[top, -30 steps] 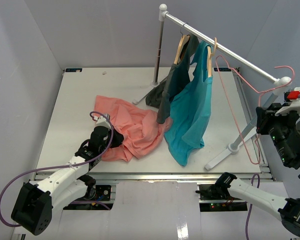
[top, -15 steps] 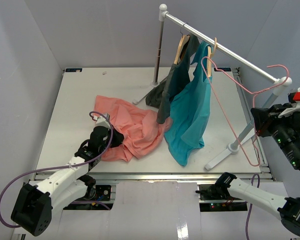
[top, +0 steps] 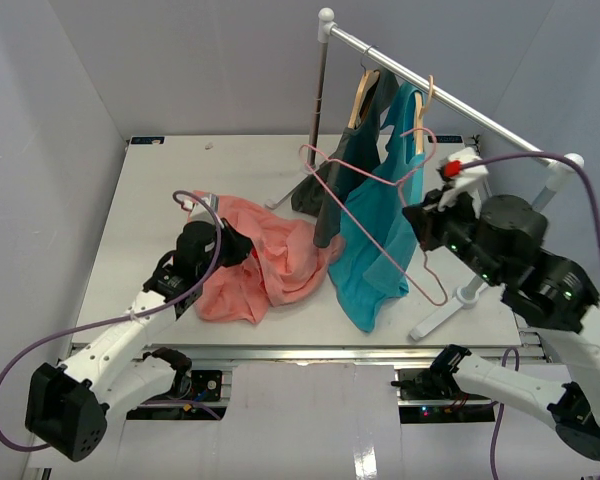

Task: Place the t-shirt on the hanger
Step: Pick up the hanger from the clothesline, then place the T-shirt on the hanger.

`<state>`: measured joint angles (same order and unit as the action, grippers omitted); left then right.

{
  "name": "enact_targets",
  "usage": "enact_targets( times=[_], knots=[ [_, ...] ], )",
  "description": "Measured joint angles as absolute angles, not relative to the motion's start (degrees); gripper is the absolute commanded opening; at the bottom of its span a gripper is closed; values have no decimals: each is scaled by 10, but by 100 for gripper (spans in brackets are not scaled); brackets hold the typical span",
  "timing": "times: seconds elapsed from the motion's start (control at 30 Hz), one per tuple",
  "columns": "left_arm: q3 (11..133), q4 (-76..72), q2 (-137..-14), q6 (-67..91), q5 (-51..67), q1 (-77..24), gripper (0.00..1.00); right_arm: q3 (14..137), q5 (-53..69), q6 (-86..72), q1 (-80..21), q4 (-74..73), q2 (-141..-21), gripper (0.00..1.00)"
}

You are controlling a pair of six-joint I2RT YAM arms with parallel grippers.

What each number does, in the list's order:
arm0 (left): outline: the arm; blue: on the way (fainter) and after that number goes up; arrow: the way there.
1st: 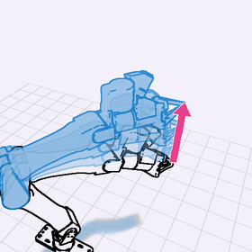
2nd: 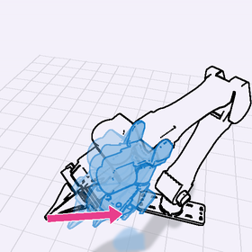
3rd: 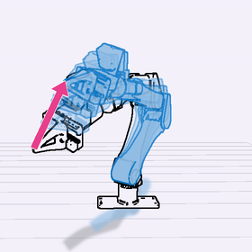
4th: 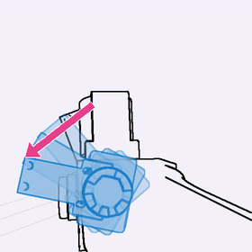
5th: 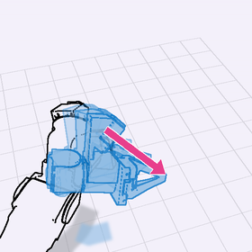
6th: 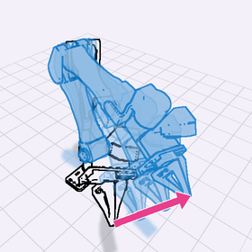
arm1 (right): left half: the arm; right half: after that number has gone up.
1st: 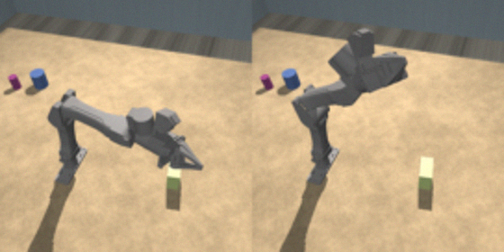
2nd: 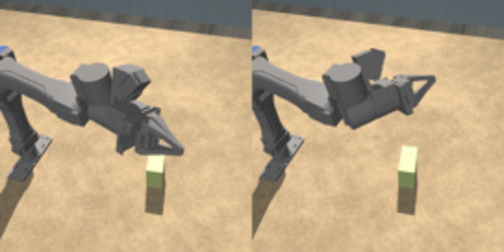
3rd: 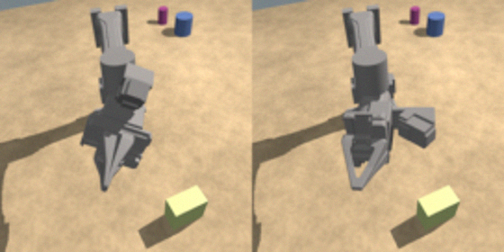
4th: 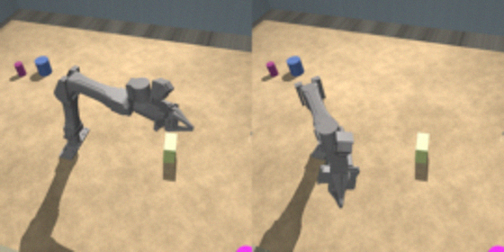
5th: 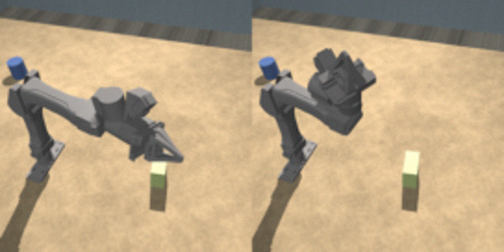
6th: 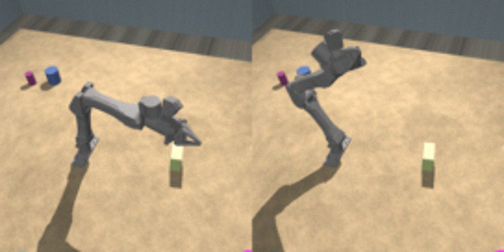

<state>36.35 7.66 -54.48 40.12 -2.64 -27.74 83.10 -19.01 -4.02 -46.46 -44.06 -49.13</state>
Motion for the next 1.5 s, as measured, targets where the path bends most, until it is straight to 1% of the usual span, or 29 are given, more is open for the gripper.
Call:
enact_targets(
  times=[0.13, 0.47, 0.57, 0.7, 0.93, 1.5],
  knots=[
    [443, 93, -586, 395, -10, -249, 0, 765, -153, -38, -465, -372, -526, 8],
    [519, 162, -684, 367, 44, -204, 0, 606, -120, -34, -473, -294, -518, 8],
    [530, 174, -701, 361, 49, -199, 0, 594, -119, -34, -491, -292, -512, 8],
    [543, 182, -723, 358, 50, -193, 0, 590, -136, -35, -541, -285, -510, 8],
    [546, 192, -729, 354, 49, -189, 0, 581, -177, -45, -611, -283, -499, 8],
    [539, 198, -693, 346, 51, -189, 0, 563, -264, -56, -655, -247, -578, 8]
  ],
)
